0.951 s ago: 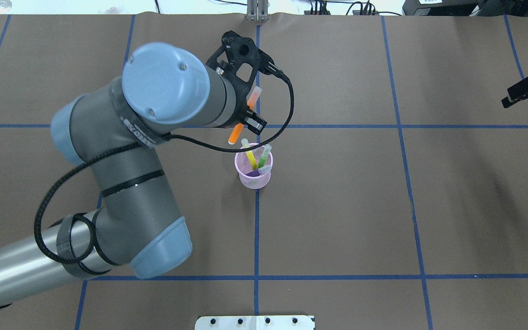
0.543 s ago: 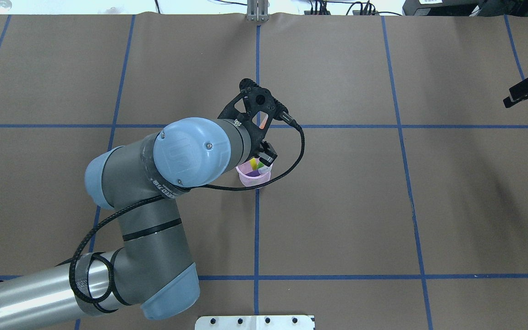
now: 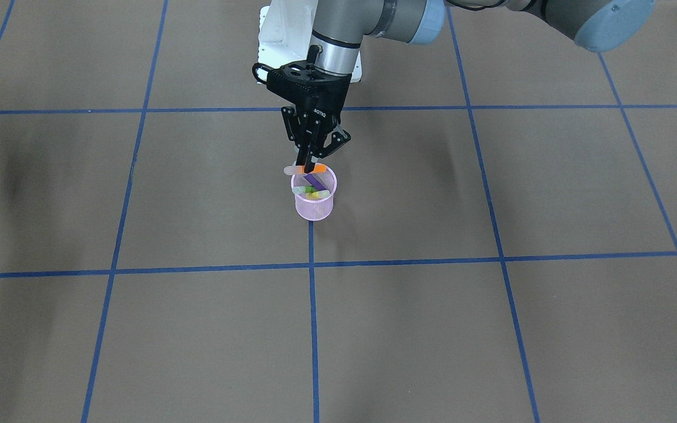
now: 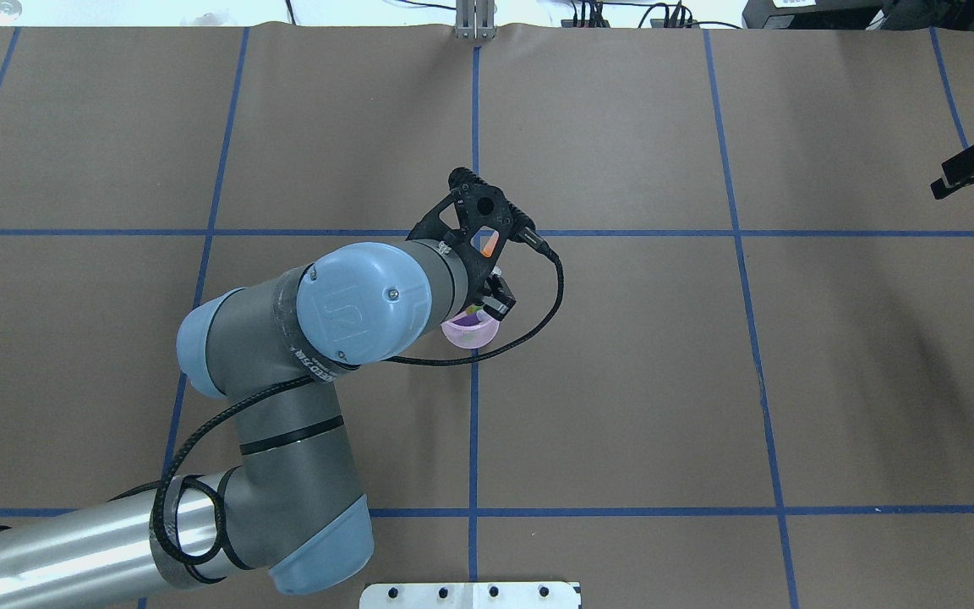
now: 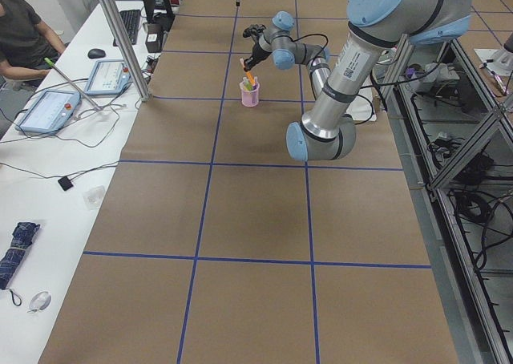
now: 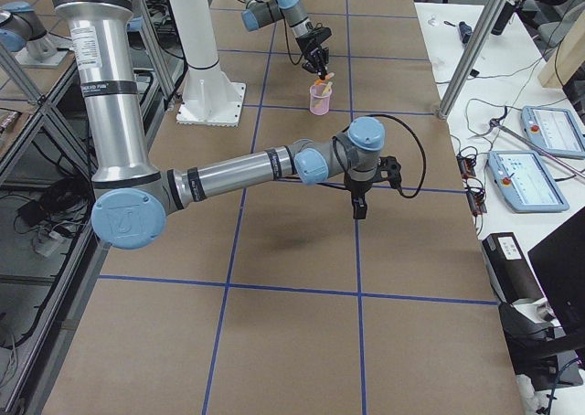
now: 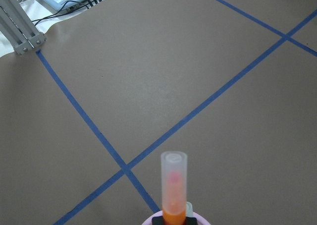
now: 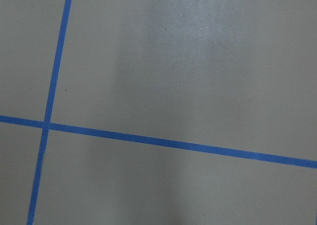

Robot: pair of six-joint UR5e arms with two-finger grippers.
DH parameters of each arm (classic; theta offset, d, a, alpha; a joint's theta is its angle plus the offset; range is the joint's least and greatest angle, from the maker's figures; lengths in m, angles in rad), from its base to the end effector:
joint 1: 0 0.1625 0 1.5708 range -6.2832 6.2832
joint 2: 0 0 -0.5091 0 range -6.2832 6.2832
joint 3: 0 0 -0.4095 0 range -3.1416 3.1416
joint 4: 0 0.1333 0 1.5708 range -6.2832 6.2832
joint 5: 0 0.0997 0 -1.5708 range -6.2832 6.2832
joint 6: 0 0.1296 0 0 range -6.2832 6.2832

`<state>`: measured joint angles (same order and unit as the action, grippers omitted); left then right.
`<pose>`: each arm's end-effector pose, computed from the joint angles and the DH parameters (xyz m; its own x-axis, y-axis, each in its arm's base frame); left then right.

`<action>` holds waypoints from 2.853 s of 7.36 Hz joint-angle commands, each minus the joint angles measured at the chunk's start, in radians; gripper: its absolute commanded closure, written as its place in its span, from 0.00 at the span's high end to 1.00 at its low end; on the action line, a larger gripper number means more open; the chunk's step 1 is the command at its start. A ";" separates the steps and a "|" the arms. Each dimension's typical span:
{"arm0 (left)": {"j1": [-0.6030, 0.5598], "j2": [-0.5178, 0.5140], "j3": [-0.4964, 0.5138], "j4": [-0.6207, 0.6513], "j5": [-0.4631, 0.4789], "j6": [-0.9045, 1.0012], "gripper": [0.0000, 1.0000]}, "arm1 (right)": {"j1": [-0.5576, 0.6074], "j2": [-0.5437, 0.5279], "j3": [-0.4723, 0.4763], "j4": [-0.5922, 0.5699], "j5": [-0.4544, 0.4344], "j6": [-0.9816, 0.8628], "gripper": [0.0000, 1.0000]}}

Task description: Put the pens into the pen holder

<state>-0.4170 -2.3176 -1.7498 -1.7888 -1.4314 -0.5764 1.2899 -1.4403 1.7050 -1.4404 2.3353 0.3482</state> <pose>0.6246 -0.4422 0.1713 0.6396 0.6248 -0.4478 -0.0359 0.6062 0.7945 -0.1215 -0.5785 0.6081 0.6697 -0.1261 0.7318 0.0291 0.9892 0.1438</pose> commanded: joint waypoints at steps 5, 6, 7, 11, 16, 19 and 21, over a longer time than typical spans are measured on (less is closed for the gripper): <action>-0.109 0.093 -0.006 0.011 -0.083 -0.155 1.00 | 0.025 0.003 -0.010 0.000 -0.005 -0.014 1.00; -0.200 0.221 -0.052 0.009 -0.219 -0.154 1.00 | 0.051 0.003 -0.033 0.000 -0.007 -0.067 1.00; -0.309 0.356 -0.097 0.009 -0.351 -0.149 1.00 | 0.092 0.005 -0.071 -0.002 -0.005 -0.150 1.00; -0.838 0.653 -0.048 0.040 -0.916 0.141 0.99 | 0.204 0.003 -0.177 -0.006 -0.001 -0.285 1.00; -1.040 0.753 0.079 0.103 -0.924 0.536 1.00 | 0.258 -0.026 -0.246 -0.002 0.024 -0.275 1.00; -1.040 0.827 0.032 0.103 -0.859 0.524 1.00 | 0.259 -0.035 -0.243 0.003 0.033 -0.281 1.00; -1.039 0.744 0.061 0.205 -0.863 0.507 1.00 | 0.267 -0.037 -0.159 -0.084 0.033 -0.281 1.00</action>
<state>-1.4567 -1.5210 -1.6995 -1.6545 -2.2945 -0.0554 1.5540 -1.4816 1.4961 -1.4620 2.3681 0.0676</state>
